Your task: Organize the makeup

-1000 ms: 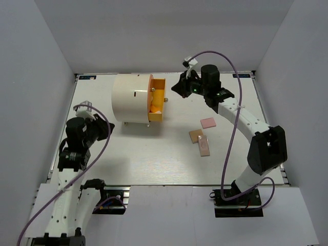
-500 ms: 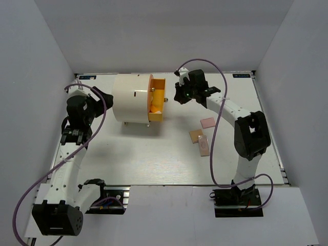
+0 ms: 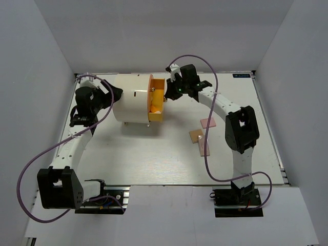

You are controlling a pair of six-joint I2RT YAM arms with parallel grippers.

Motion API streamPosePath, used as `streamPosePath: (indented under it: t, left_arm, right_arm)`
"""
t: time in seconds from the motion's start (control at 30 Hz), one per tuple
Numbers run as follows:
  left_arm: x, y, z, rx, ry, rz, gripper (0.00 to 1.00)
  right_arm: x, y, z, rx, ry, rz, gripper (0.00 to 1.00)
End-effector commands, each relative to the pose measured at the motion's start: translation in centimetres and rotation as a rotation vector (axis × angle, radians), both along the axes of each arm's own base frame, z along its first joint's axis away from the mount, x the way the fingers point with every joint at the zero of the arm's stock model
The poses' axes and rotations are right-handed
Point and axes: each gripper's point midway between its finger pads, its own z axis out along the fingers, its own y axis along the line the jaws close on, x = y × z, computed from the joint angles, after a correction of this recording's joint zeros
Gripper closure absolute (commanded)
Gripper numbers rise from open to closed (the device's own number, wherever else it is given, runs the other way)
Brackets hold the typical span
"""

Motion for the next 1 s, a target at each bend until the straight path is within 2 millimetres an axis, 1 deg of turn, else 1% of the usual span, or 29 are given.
streamPosePath:
  t: [0.0, 0.03, 0.07, 0.1, 0.13, 0.17, 0.2, 0.27, 0.3, 0.4, 0.43, 0.5, 0.6, 0.7, 0.73, 0.77, 0.8, 0.83, 0.9, 0.93, 0.97]
  left_arm:
    - [0.3, -1.3, 2.7, -0.004, -0.102, -0.089, 0.02]
    - [0.3, -1.5, 2.5, -0.007, -0.096, -0.1, 0.02]
    - [0.3, -1.7, 2.1, -0.009, -0.089, -0.116, 0.02]
    - [0.3, -1.9, 1.9, -0.006, -0.086, -0.128, 0.02]
    - [0.3, -2.0, 1.7, -0.007, -0.08, -0.137, 0.02]
    - [0.3, -2.4, 1.2, -0.004, -0.067, -0.167, 0.02]
    - [0.2, -2.5, 1.2, 0.002, -0.069, -0.176, 0.02]
    - [0.3, -2.6, 0.7, 0.006, -0.053, -0.183, 0.02]
    - [0.3, -2.7, 0.4, 0.009, -0.05, -0.19, 0.02]
    - [0.3, -2.9, -0.2, 0.013, -0.037, -0.209, 0.02]
    - [0.4, -2.9, -0.2, 0.014, -0.037, -0.211, 0.02]
    - [0.4, -3.1, -0.3, 0.011, -0.034, -0.221, 0.02]
    - [0.5, -3.0, -0.6, 0.011, -0.029, -0.213, 0.02]
    - [0.4, -2.9, -0.8, 0.011, -0.027, -0.207, 0.02]
    - [0.3, -2.7, -0.8, 0.012, -0.026, -0.198, 0.02]
    - [0.4, -2.7, -0.7, 0.008, -0.026, -0.19, 0.02]
    - [0.3, -2.6, -0.9, 0.006, -0.022, -0.185, 0.02]
    - [0.3, -2.3, -0.8, 0.009, -0.024, -0.167, 0.02]
    - [0.2, -2.1, -0.7, 0.007, -0.023, -0.153, 0.02]
    - [0.2, -2.0, -0.5, 0.011, -0.025, -0.145, 0.02]
    - [0.2, -2.0, -0.5, 0.011, -0.023, -0.143, 0.02]
  right_arm:
    - [-0.6, 2.6, 1.5, 0.078, 0.02, 0.092, 1.0]
    - [-0.8, 3.1, 1.7, 0.104, 0.052, 0.089, 1.0]
    - [-0.9, 3.6, 1.3, 0.118, 0.073, 0.108, 1.0]
    - [-0.7, 4.2, 2.2, 0.141, 0.073, 0.112, 1.0]
    - [-0.8, 4.5, 2.2, 0.147, 0.086, 0.12, 1.0]
    - [-0.9, 5.7, 2.5, 0.174, 0.104, 0.151, 1.0]
    - [-0.9, 5.8, 1.9, 0.169, 0.114, 0.151, 1.0]
    - [-1.2, 6.7, 2.6, 0.192, 0.109, 0.182, 1.0]
    - [-1.5, 7.2, 2.4, 0.199, 0.114, 0.196, 1.0]
    - [-1.9, 8.3, 2.9, 0.236, 0.118, 0.229, 1.0]
    - [-1.7, 8.5, 3.3, 0.246, 0.11, 0.231, 1.0]
    - [-1.9, 9.0, 3.2, 0.264, 0.126, 0.245, 1.0]
    - [-1.6, 8.9, 3.3, 0.261, 0.111, 0.238, 1.0]
    - [-1.3, 7.7, 3.2, 0.252, 0.088, 0.212, 1.0]
    - [-1.0, 7.1, 3.5, 0.246, 0.072, 0.195, 1.0]
    - [-1.3, 6.8, 2.8, 0.232, 0.084, 0.191, 0.99]
    - [-1.0, 6.1, 2.5, 0.225, 0.083, 0.179, 0.95]
    - [-0.9, 5.7, 2.2, 0.221, 0.087, 0.171, 0.89]
    - [-1.3, 5.0, 1.1, 0.21, 0.113, 0.169, 0.8]
    - [-1.3, 4.6, 0.9, 0.209, 0.119, 0.168, 0.72]
    - [-1.6, 4.3, 0.1, 0.202, 0.141, 0.166, 0.69]
